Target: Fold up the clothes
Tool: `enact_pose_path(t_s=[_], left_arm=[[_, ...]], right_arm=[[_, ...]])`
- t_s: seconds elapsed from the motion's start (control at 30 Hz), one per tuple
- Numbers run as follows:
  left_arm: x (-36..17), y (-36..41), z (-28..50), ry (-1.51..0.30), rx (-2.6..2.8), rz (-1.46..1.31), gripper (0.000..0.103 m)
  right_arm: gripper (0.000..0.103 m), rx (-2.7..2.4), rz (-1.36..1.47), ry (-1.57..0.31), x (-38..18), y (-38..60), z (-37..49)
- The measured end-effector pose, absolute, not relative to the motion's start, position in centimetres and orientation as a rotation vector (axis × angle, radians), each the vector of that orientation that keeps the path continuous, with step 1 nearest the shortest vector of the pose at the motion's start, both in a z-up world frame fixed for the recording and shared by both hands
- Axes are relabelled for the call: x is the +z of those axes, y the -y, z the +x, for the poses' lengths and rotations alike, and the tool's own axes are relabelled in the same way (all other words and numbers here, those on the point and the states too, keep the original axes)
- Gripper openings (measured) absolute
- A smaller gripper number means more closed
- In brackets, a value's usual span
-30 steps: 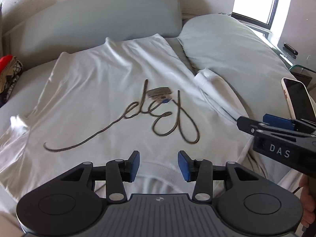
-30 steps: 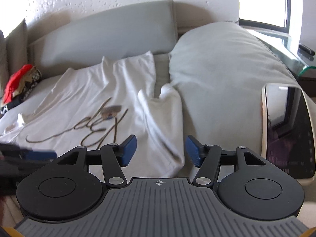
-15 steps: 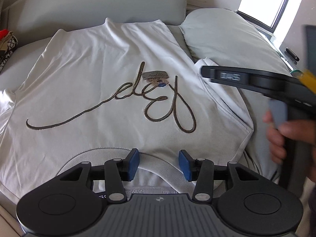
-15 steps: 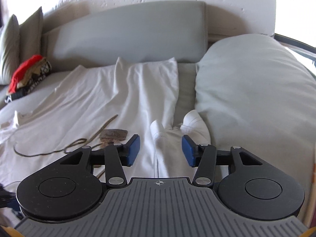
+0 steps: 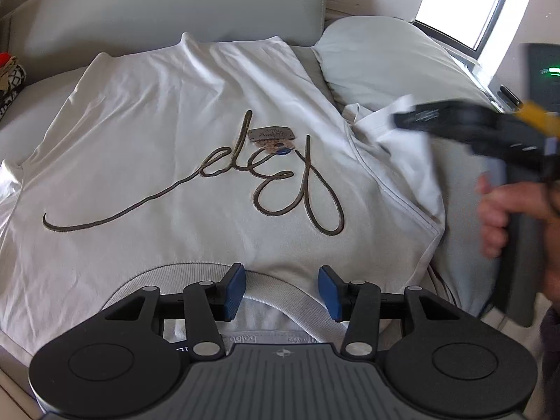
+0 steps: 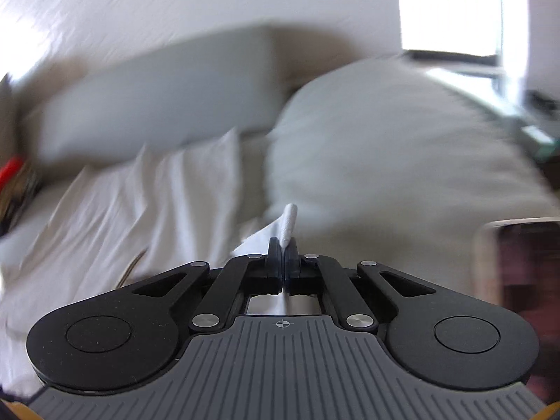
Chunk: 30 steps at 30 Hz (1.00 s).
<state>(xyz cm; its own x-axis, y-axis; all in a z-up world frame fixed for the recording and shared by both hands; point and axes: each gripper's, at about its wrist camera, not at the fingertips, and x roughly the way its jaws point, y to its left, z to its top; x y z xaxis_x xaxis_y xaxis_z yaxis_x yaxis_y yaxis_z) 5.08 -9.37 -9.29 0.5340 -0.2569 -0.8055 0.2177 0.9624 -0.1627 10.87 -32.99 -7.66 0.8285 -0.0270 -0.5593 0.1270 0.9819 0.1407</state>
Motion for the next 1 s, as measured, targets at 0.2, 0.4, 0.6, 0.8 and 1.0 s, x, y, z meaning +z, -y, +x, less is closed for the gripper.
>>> enact_pose_path(t_s=[0.2,0.4,0.6,0.8,1.0], left_arm=[[-9.0,8.7,4.7,-0.978,-0.310,-0.102,0.043],[-8.9,8.4,3.8,-0.991,-0.324,-0.104,0.044],[-8.6,8.3,3.7,-1.005,-0.318,-0.108,0.044],[-8.3,8.5,4.3,-1.018,-0.326,-0.117,0.044],[-7.7,8.0,7.9,-1.027,-0.281,-0.156,0.044]], right_arm=[[0.000,-0.271,0.269,-0.591,-8.3,36.1,10.1],[0.011,-0.358,0.326,-0.653,-8.4,36.2,9.8],[0.033,-0.309,0.346,-0.564,-6.7,36.3,8.8],[0.041,-0.106,0.242,-0.603,-6.8,33.8,13.8],[0.044,-0.076,0.080,-0.694,-9.5,31.4,18.3]])
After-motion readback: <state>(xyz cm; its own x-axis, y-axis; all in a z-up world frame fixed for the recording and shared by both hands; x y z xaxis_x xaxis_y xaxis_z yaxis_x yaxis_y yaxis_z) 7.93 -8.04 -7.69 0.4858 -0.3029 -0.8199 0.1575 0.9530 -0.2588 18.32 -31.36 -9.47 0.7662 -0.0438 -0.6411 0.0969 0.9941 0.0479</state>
